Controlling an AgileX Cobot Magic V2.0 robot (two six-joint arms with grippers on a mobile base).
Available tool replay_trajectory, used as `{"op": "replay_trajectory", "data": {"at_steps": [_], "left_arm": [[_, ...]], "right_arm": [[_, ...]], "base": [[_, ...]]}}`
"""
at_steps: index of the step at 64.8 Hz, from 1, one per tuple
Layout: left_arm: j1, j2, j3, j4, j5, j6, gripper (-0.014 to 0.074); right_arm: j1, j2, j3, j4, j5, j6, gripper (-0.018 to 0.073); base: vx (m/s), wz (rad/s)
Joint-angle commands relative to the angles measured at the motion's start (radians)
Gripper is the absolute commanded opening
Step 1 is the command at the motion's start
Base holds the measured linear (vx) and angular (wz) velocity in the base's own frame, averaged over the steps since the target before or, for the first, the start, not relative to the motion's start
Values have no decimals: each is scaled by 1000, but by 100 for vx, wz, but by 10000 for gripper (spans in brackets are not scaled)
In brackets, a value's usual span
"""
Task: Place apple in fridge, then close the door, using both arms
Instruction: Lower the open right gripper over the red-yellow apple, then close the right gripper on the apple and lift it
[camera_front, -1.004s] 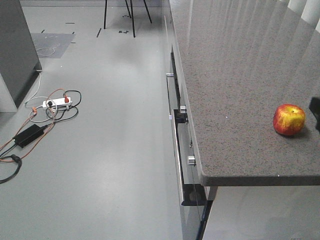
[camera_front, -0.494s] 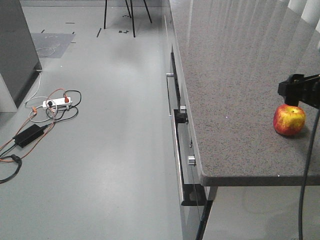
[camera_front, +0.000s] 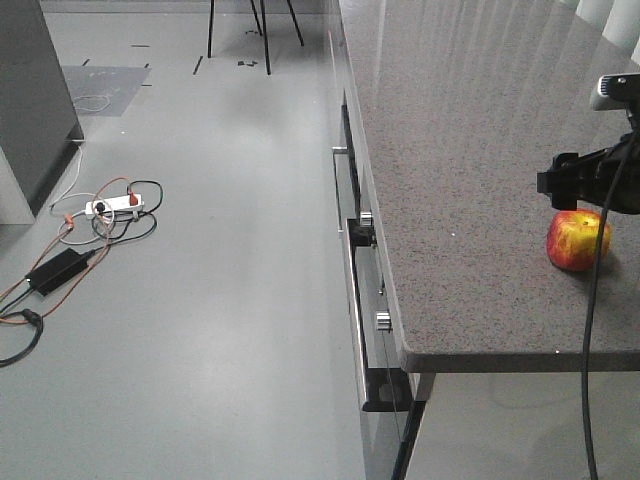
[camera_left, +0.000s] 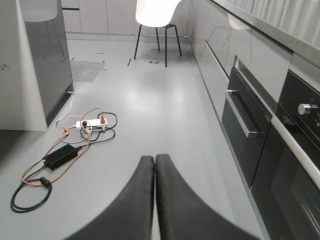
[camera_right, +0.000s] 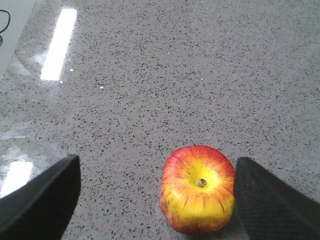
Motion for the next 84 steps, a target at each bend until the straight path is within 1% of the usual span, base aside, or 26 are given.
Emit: {"op": "replay_trajectory", "data": {"at_steps": [1,6,13,23,29,37,41,57,66,84], "left_arm": [[-8,-13,21,-4,-78,-6,-6],[-8,-13,21,-4,-78,-6,-6],[-8,-13,21,-4,-78,-6,-6],[-8,-13,21,-4,-78,-6,-6],[-8,-13,21,-4,-78,-6,-6],[-8,-13,21,-4,-78,-6,-6],[-8,-13,21,-4,-78,-6,-6],[-8,-13,21,-4,-78,-6,-6],[-8,-13,21,-4,-78,-6,-6],[-8,-13,21,-4,-78,-6,-6]], "right_arm": [[-6,-14,-43,-13,-44,21,593],[-6,-2,-45,-13,-46,41,593],[-9,10,-46,-13,-51,41,593],[-62,16,-47,-9,-42,88,593],[-88,16,-47,-13,-39,79,593],[-86,16,-47,-23,-38,31,593],[-84,16,-47,-11,-39,19,593],[-85,59,-47,-4,2,14,593],[-83,93,-47,20,24,9,593],[-83,134,-47,21,5,4,593]], "base": [[0,0],[0,0],[0,0],[0,0],[0,0],[0,0],[0,0],[0,0],[0,0],[0,0]]}}
